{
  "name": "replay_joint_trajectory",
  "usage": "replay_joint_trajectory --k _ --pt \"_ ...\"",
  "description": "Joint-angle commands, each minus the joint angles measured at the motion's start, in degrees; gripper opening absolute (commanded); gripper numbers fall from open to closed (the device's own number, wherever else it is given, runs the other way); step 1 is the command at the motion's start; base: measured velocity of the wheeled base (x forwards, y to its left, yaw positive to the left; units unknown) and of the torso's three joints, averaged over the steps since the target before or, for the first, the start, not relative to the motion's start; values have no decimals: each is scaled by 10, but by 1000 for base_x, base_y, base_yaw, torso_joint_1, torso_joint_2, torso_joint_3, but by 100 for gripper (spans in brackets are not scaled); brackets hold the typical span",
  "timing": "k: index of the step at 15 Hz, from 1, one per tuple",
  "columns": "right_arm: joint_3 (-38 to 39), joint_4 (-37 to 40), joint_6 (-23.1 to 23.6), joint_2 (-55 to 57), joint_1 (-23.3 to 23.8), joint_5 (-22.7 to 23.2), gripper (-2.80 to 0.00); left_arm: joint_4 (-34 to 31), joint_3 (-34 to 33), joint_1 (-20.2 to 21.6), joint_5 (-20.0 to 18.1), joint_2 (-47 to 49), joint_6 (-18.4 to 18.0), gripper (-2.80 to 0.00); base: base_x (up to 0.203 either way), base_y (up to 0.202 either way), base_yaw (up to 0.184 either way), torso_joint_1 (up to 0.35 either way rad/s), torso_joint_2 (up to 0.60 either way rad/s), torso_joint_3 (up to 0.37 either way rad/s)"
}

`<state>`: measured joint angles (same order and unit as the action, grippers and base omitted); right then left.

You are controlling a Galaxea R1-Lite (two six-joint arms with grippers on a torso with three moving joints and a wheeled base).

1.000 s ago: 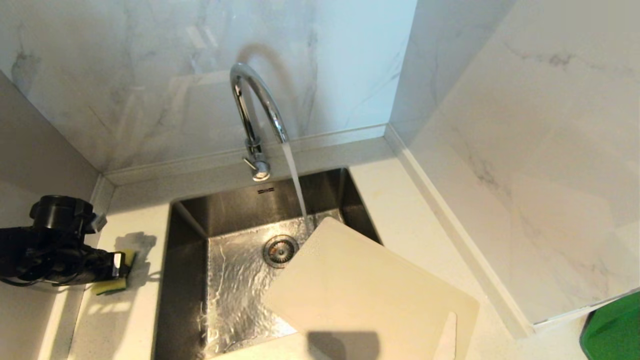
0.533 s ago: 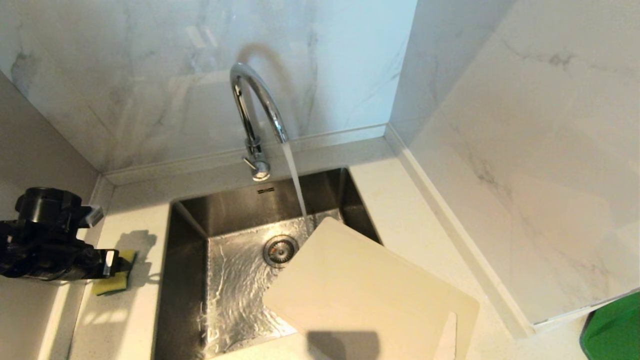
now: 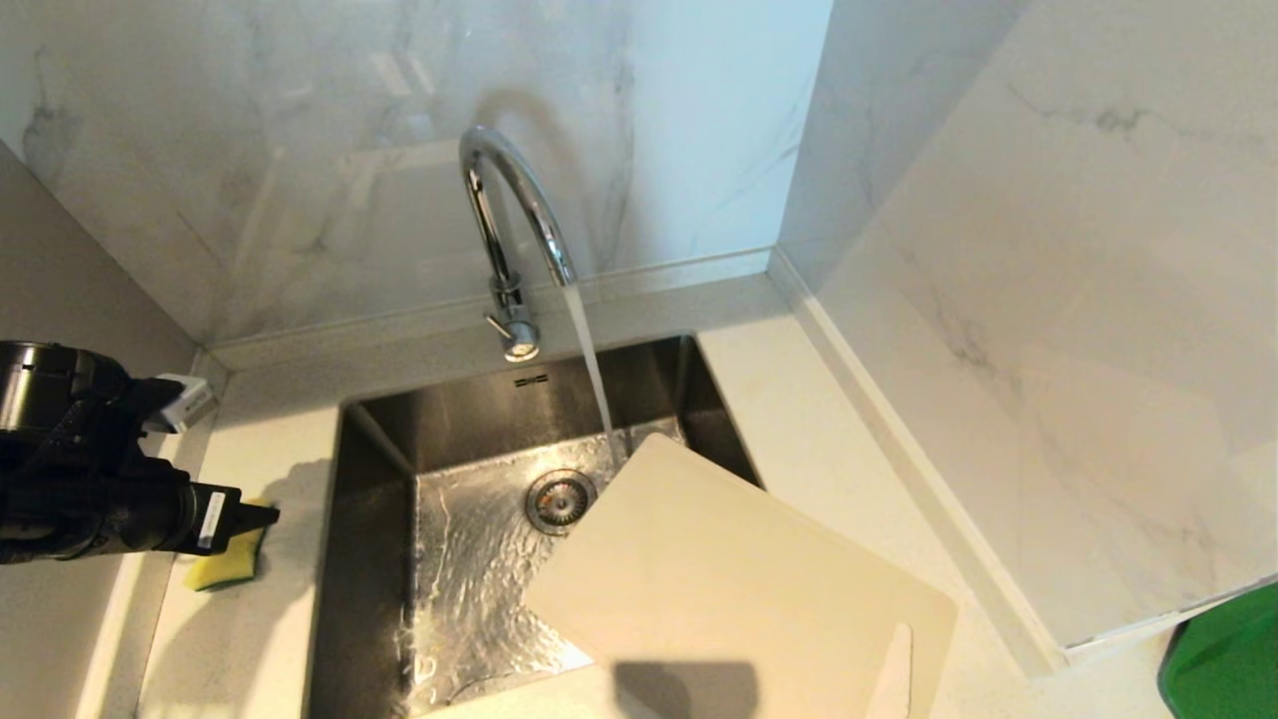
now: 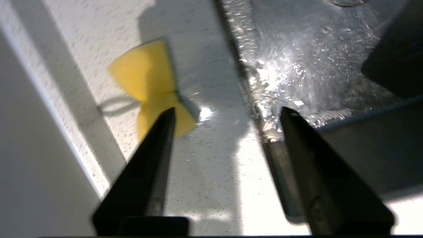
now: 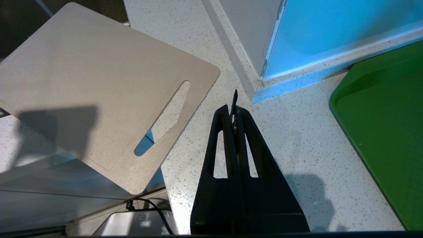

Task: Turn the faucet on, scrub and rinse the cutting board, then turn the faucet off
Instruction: Put down the cleaning cloth

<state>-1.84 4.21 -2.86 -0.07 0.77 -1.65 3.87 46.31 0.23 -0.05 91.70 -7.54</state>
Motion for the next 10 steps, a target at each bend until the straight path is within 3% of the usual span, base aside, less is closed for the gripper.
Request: replay_joint_trajectory --k 1,5,8,10 --pt "0 0 0 1 0 0 -280 -8 3 -8 1 -25 -6 -280 0 0 0 0 0 0" --pt "0 0 0 1 0 0 -280 7 21 -54 4 -1 -3 -280 0 0 0 0 0 0" --pt "0 0 0 1 0 0 -280 95 58 -74 -6 81 -1 -280 0 0 0 0 0 0" --pt "0 0 0 1 0 0 -280 129 121 -88 -30 123 1 -280 0 0 0 0 0 0"
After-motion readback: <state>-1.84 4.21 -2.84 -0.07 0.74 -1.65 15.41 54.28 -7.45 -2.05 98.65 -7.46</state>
